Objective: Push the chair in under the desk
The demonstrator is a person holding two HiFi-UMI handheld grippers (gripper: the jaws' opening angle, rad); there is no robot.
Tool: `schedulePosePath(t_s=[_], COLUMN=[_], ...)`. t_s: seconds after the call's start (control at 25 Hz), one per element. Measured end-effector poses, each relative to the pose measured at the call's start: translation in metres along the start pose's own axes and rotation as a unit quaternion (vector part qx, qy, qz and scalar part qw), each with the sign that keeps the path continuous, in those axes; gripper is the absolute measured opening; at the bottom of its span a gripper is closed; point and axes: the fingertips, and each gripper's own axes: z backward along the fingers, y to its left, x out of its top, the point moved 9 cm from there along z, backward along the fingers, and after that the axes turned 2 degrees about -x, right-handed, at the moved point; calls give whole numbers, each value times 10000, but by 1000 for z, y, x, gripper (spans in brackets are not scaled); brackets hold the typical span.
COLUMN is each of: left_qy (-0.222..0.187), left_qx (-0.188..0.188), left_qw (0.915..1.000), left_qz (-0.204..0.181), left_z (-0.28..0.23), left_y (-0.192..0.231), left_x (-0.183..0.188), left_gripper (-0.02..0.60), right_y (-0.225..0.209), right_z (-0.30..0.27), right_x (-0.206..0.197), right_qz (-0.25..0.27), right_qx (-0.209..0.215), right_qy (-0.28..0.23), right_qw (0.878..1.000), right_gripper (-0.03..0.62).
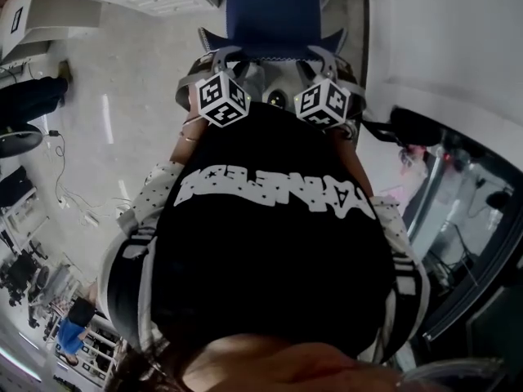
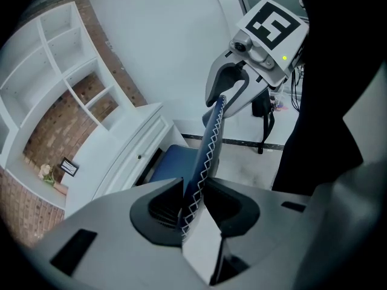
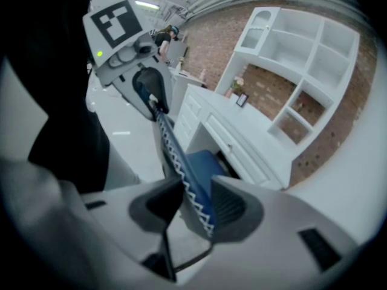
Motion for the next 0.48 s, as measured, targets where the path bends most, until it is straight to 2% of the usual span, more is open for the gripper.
schedulePosePath(t_s=[0.48], left_qy=[-37], left_qx=[8], left_qw=[10000], left_qz=[10], left_z=[-16], left_y=[31], left_x=[2], left_gripper=[133], right_y=[-23], right_z=[-25], right_x=[9], right_qz=[-23], right_qx=[-75], right_qy=[67], right_qw=[9999], right_gripper=[161])
